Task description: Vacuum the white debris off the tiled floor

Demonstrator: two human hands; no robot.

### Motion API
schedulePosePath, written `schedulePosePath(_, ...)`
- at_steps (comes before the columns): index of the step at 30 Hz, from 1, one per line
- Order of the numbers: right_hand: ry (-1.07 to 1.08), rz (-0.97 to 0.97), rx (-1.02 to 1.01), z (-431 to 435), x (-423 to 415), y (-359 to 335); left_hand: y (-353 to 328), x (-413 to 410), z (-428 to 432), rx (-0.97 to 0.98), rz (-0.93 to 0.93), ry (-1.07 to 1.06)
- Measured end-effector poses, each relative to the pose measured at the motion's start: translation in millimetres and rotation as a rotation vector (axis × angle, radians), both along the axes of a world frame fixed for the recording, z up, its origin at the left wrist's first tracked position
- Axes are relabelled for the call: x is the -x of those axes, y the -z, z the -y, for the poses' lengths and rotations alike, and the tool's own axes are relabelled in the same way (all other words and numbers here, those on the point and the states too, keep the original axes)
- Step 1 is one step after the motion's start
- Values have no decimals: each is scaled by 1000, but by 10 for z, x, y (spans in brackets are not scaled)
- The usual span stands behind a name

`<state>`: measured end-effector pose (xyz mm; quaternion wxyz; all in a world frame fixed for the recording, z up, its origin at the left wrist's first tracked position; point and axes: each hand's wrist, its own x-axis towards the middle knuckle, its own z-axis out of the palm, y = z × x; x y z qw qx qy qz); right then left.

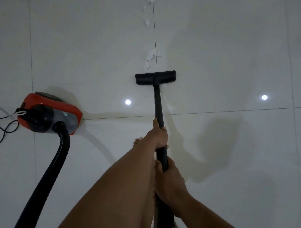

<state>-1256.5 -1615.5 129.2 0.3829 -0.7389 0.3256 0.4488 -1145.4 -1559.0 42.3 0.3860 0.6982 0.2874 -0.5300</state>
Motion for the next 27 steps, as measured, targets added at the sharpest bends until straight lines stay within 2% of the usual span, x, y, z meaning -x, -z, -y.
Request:
schedulePosePath(9,72,-46,32,-317,2,443,138,-215,-248,4,32,12)
schedulePosePath(16,151,-71,66,-414,-34,482,233,-252,-285,1,54,25)
schedulePosePath(19,153,-68,87,-413,15,738,268,-302,-318,-12,57,39)
schedulePosePath(24,70,21,-18,-375,-426,119,368,-403,-329,-29,85,55)
schedulePosePath(27,42,61,-39,-306,-570,58,421,-493,-332,-34,102,62)
